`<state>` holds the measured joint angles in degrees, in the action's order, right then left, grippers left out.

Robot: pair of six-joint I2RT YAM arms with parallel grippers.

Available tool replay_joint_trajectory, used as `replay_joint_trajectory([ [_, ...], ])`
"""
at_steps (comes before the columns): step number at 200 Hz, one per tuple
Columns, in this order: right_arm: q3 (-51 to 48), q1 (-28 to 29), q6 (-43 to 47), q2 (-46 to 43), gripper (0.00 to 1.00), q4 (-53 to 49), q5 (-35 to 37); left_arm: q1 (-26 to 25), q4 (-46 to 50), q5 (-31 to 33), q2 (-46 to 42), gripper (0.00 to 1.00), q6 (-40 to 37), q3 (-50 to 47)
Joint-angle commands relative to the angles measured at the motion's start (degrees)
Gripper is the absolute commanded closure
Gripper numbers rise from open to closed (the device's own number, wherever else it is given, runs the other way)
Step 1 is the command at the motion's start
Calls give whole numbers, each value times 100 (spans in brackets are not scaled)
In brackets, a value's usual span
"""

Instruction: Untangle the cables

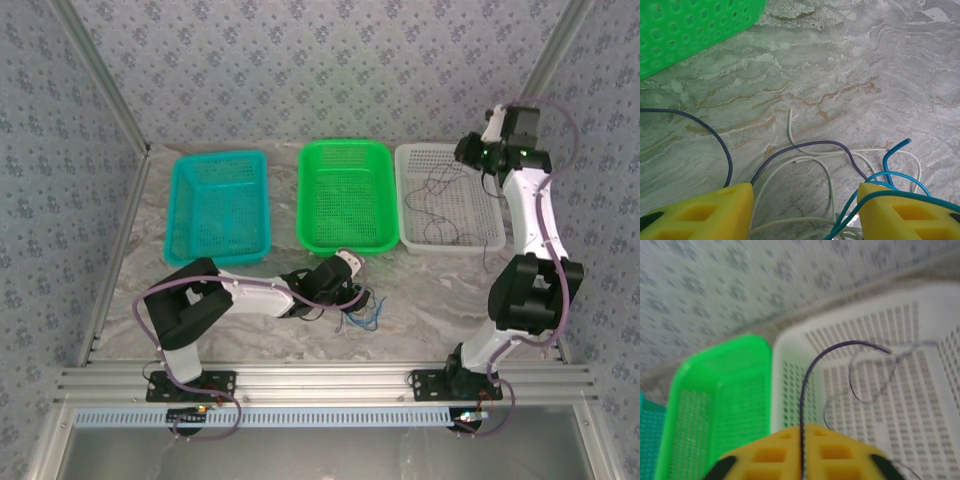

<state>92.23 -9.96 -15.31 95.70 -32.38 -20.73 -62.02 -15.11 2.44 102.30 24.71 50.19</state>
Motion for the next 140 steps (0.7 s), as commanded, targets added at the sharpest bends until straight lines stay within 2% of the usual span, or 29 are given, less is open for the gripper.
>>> replay_joint_trajectory([
  [1,-146,29,230,28,78,-83,304,-11,-19,27,-101,43,33,25],
  [12,-176,27,193,109,74,-180,534,-12,-17,20,-96,43,34,34],
  [23,-184,29,174,191,55,-396,698,-12,-22,12,-97,43,51,8],
  [42,-34,29,160,339,41,-713,859,-12,3,11,-96,42,52,-1],
  [63,85,27,131,305,39,-884,972,-12,13,3,-97,42,34,3],
  [89,-81,48,14,-65,26,-734,911,-12,31,11,-93,42,43,14],
  [120,-502,301,-4,-792,25,-555,601,-12,1,11,-194,42,94,-10],
  [140,-1090,764,178,-1521,24,-393,693,-12,13,12,-355,42,155,-44],
])
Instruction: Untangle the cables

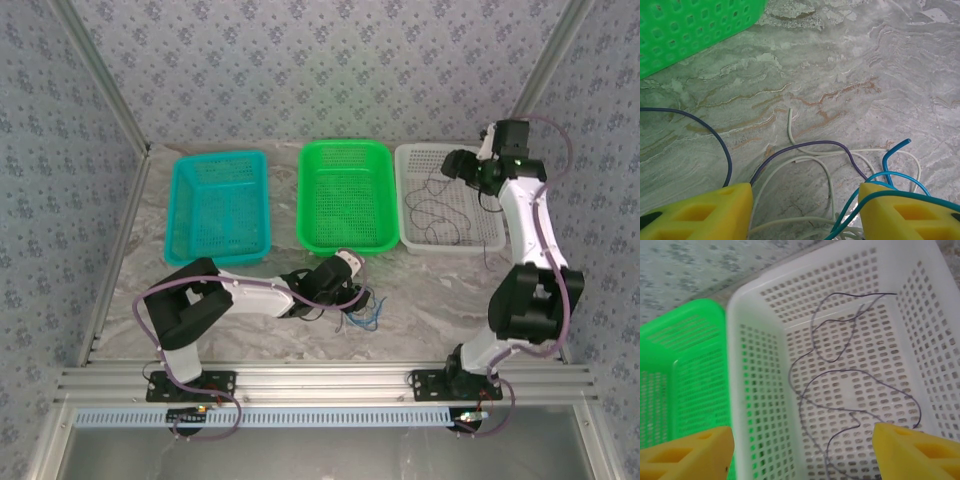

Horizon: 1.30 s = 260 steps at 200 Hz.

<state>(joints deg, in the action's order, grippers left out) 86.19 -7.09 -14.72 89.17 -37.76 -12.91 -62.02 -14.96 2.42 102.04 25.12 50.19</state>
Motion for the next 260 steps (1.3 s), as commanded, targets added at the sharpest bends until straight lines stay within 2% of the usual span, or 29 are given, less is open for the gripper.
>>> replay_joint_trajectory([
  [1,-519,514,127,-911,24,154,-81,-12,0,14,-345,42,119,-44],
  [31,-2087,1220,154,-2043,25,535,-131,-19,58,38,-750,42,244,-166],
  [46,-2797,1449,145,-2478,27,566,-259,-20,81,90,-1072,35,329,-290],
  [78,-4050,1753,-230,-3471,30,838,31,-20,211,202,-1823,31,427,-597],
  [99,-4512,1891,-343,-3937,30,1077,-137,-20,346,255,-2207,31,410,-707],
  [127,-4828,2291,-227,-4132,32,1217,-41,-3,500,431,-2546,30,407,-713],
  [160,-5245,3065,-224,-4127,31,1562,382,164,649,655,-2884,28,478,-763],
  [190,-5359,3646,-342,-3836,30,1853,655,436,724,631,-3250,28,611,-878],
  [210,-5492,4210,-273,-3593,27,2408,709,523,512,572,-3507,27,642,-1016],
  [228,-5642,4769,-105,-3408,21,3038,1053,542,403,442,-3579,36,670,-1056],
  [245,-5815,5136,49,-3203,17,3705,1185,542,292,377,-3568,55,768,-1090],
  [260,-5812,5361,130,-2905,15,4145,1165,551,157,355,-3587,65,830,-1136],
])
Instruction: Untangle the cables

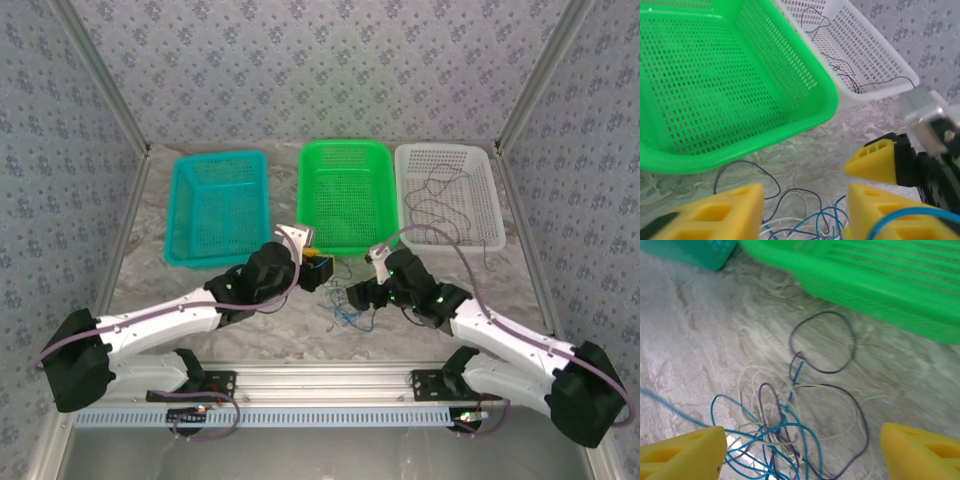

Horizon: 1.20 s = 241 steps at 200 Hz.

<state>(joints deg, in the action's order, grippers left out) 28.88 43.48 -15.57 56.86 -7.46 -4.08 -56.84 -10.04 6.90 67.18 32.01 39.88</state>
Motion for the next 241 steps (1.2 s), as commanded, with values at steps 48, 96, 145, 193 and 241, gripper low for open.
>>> replay_joint_trajectory([
  [48,402,812,647,1253,11,1693,163,68,-507,-214,-160,69,218,-60],
  [96,896,933,747,2009,38,1723,298,92,-604,-325,-317,70,233,-59],
  [145,1217,905,558,1513,100,1169,108,321,-421,-19,-775,29,411,-430],
  [193,1808,457,142,733,100,183,-84,417,38,43,-1324,1,-69,-666],
  [241,2153,283,-288,375,100,-62,-553,414,-380,-456,-1742,0,-634,-1398],
])
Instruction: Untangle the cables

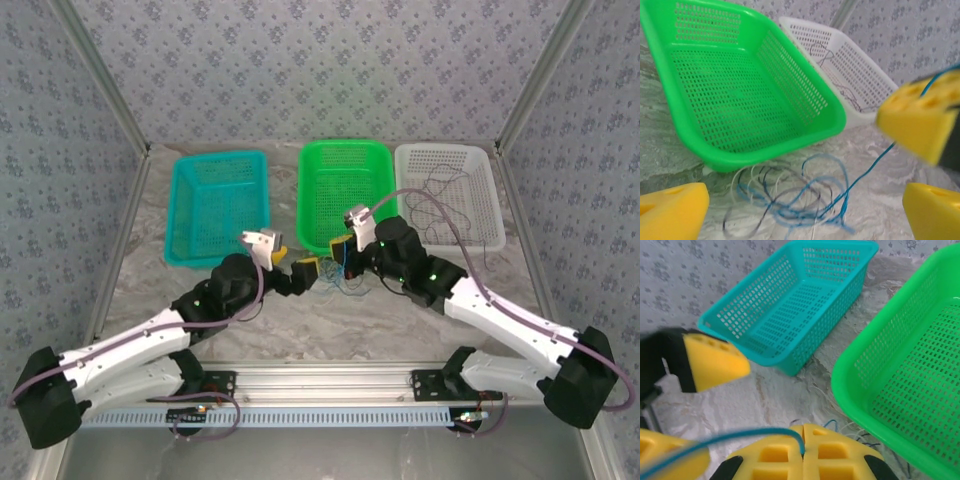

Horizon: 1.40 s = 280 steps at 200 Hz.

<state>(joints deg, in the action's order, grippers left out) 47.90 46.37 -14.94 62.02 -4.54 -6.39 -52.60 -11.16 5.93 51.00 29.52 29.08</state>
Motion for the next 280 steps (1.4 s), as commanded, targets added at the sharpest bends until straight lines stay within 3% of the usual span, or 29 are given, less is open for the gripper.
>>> replay_joint_trajectory([
  [1,258,-5,-360,-143,100,-355,-329,-8,-284,-367,-125,0,-385,-330],
  [49,514,-8,-762,-33,100,-282,-545,-129,-862,-715,215,1,-744,-212],
  [99,904,76,-835,-14,100,-354,-604,-423,-1405,-991,1401,1,-1254,581],
  [156,1142,223,-963,-181,100,-319,-581,-602,-1714,-350,2430,7,-1336,1033],
  [208,1739,239,-846,-342,100,-487,-760,-617,-1054,-466,3272,30,-1449,1501],
  [238,2508,198,-464,-448,100,-1135,-493,-620,-1208,-507,3474,34,-1263,1316],
  [280,2863,43,-403,-557,100,-1254,-523,-651,-1283,-475,3636,41,-1186,1219],
])
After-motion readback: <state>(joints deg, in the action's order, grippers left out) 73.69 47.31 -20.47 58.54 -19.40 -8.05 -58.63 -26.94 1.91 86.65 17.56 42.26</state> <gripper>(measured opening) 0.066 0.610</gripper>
